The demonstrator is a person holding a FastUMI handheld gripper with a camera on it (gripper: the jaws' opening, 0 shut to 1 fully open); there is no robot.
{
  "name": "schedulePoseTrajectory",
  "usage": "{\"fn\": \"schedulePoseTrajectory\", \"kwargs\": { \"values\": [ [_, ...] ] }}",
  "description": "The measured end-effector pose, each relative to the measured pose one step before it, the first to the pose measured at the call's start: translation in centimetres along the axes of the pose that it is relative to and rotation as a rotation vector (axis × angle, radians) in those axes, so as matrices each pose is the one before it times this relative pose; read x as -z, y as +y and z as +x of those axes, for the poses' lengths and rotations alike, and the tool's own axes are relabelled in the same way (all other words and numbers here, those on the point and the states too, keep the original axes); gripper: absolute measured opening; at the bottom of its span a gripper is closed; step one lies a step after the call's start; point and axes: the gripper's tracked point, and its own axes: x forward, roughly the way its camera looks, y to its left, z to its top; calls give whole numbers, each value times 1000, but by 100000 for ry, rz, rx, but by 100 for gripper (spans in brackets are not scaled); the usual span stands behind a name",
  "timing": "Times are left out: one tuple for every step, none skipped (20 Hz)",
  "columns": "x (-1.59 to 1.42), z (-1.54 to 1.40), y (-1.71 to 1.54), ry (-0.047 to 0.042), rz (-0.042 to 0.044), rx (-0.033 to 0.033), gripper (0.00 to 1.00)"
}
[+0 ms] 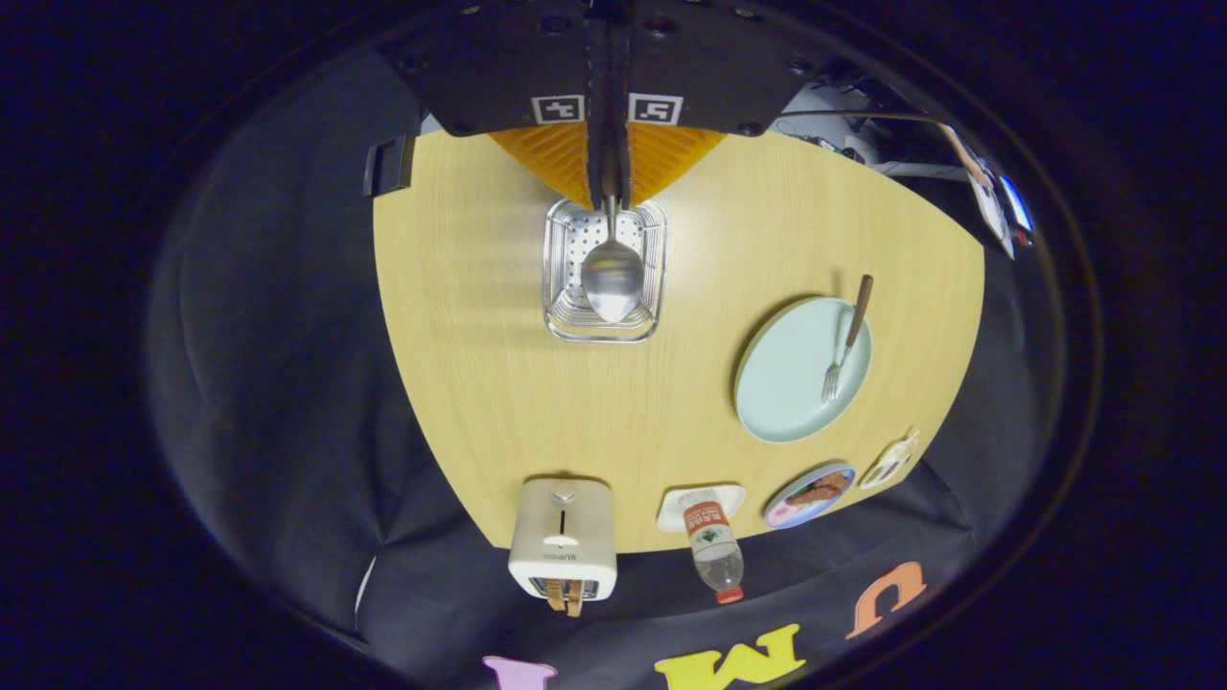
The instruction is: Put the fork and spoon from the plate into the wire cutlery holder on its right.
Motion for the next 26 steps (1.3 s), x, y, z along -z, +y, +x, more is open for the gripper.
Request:
{"fn": "schedulePoseTrajectory", "kwargs": {
  "values": [
    [-189,49,-152,1207,1019,796,2],
    [-290,67,-20,1191,596,514,2],
    [-12,82,-78,1855,83,772,2],
    [11,129,26,1903,-22,548,3],
    [-45,-92,54,1427,-357,252,4],
    [-231,92,45,498,198,309,4],
    [53,209,-101,925,514,639,4],
    [79,115,-18,1136,519,391,4],
    [13,18,113,254,414,-267,4],
    [-367,-8,48,-1512,137,416,5],
    [-130,142,-30,-1078,-409,704,8],
    [-189,-131,80,-710,-314,175,8],
    [-259,-36,175,-1160,7,-176,7],
    [-160,-49,233,-695,-785,-219,7],
    [-100,-81,221,-717,-686,-49,7],
    [-181,-97,365,-997,-198,-787,8],
    [-261,-109,641,-1478,-164,-1585,8],
    [-303,-101,723,-1495,-93,-1717,9],
    [-210,10,907,-1650,17,-2584,15],
    [-243,-79,1188,-1538,-115,-2944,19],
    [-192,76,886,-1611,-560,-1589,29],
    [-391,114,887,-2109,-908,-1050,34],
    [-181,164,846,-1774,-798,-129,43],
    [-301,177,1006,-2071,-534,-659,53],
    [-217,112,1147,-1755,-1570,-589,64],
    [-238,271,905,-1929,-1644,295,75]
  ]
}}
